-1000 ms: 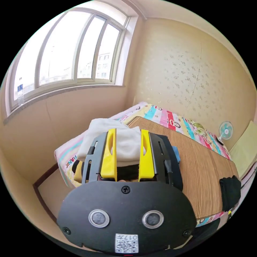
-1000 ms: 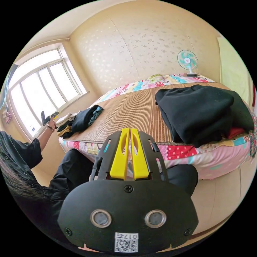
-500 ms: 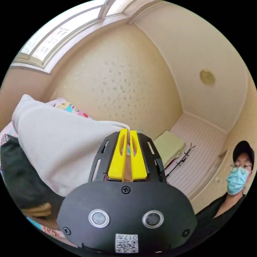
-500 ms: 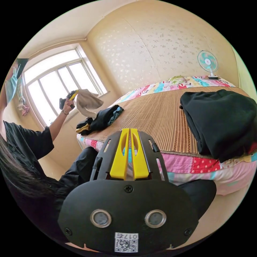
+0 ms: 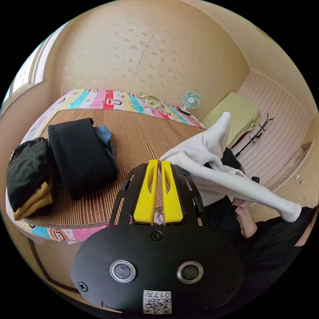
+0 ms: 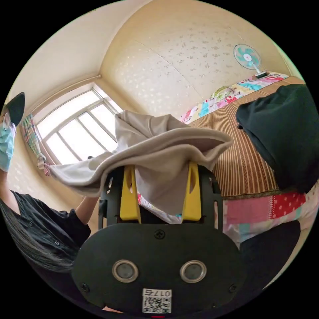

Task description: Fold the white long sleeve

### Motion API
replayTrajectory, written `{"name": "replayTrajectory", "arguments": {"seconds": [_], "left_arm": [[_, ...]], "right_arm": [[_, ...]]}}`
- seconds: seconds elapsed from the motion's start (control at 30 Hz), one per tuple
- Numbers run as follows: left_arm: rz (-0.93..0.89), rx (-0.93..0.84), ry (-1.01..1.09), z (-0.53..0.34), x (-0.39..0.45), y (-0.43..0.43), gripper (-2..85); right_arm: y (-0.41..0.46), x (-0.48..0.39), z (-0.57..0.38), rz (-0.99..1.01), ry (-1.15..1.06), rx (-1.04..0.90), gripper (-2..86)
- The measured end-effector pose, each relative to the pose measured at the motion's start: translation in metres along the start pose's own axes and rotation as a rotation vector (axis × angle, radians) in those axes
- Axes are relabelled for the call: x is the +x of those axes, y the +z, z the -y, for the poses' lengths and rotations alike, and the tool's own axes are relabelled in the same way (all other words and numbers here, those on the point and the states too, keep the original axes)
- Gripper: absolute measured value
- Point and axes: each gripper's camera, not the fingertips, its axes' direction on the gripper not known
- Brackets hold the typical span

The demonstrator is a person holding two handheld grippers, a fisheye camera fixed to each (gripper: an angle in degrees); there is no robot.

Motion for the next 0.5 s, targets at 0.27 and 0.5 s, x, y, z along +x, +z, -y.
{"name": "replayTrajectory", "arguments": {"seconds": [0.27, 0.5], "left_arm": [[-0.078, 0.079, -0.175, -0.084, -0.011, -0.010, 12.3], [-0.378, -0.033, 0.384, -0.072, 0.148, -0.027, 16.1]], "right_arm": [[0.047, 0.023, -0.044, -0.198, 0.052, -0.378, 6.5], [0.033, 0.027, -0.045, -0.138, 0.077, -0.339, 6.1]]}}
